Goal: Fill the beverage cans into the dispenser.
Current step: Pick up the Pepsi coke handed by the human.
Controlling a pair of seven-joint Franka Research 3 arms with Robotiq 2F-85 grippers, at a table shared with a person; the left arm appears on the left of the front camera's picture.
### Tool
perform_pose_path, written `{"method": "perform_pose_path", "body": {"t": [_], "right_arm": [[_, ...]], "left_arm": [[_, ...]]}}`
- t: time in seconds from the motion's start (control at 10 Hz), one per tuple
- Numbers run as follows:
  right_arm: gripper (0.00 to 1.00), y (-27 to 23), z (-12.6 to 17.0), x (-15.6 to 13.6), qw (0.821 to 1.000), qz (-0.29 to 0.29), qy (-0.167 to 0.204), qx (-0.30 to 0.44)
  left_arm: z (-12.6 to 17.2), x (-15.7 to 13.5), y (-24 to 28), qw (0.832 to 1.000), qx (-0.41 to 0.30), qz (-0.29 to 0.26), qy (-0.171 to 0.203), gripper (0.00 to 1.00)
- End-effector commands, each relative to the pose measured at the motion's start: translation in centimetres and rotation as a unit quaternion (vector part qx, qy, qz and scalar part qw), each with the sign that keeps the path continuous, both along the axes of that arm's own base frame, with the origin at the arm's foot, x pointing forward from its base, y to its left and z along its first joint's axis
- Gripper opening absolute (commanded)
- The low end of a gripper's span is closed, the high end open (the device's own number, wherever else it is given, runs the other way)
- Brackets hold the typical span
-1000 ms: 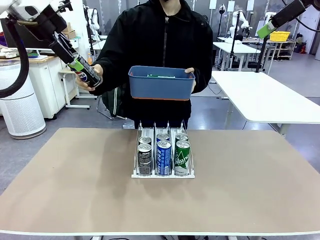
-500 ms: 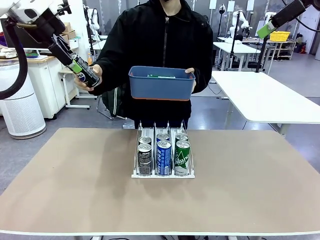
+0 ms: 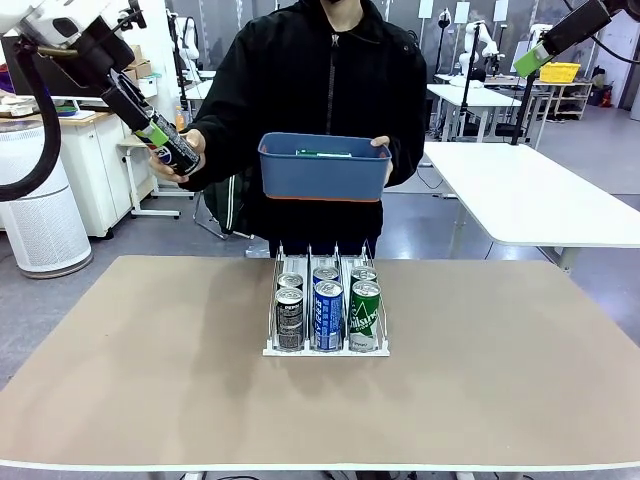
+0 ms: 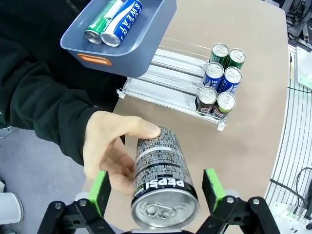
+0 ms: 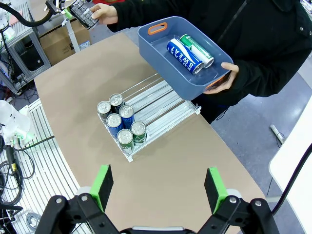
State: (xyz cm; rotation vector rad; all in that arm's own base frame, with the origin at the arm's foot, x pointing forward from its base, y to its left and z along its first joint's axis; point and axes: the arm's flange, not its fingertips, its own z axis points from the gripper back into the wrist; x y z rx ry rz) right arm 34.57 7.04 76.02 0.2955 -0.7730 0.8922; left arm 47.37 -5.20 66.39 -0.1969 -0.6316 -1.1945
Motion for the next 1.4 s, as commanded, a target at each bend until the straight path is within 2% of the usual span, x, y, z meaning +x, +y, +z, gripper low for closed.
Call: {"method": "perform_pose_path", "body": {"t": [0.0,0.7,0.8,0.9,1.0,1.1,1.2,1.3], "right_arm": [[1.0,0.02,-0.14,0.0,1.0,0.0,0.0,-0.002],[1.0,0.02,-0.14,0.0,1.0,0.0,0.0,-0.002],[1.0,0.02,-0.14,0.0,1.0,0.0,0.0,-0.002],[1.0,0.02,-0.14,0.0,1.0,0.0,0.0,-0.002],[1.0,0.02,-0.14,0.0,1.0,0.0,0.0,-0.002],[1.0,0.02,-0.14,0.0,1.0,0.0,0.0,-0.002],[1.0,0.02,-0.14,0.0,1.0,0.0,0.0,-0.002],[1.0,0.02,-0.14,0.0,1.0,0.0,0.0,-0.002]], "left_arm": [[0.09,-0.12,0.29,1.0,0.006,0.001,-0.007,1.0],[-0.34,0.63,0.23,1.0,0.004,0.029,0.007,1.0],[-0.44,0.32,0.05,1.0,0.001,0.004,0.006,1.0],[-0.44,0.32,0.05,1.0,0.001,0.004,0.006,1.0],[-0.48,0.38,0.21,1.0,0.0,0.009,0.007,0.4],[-0.36,0.37,0.17,1.0,0.002,0.01,0.004,0.4],[-0.28,0.41,0.14,1.0,0.004,0.013,0.002,0.0],[-0.26,0.33,0.1,1.0,0.008,0.016,0.001,0.35]]}}
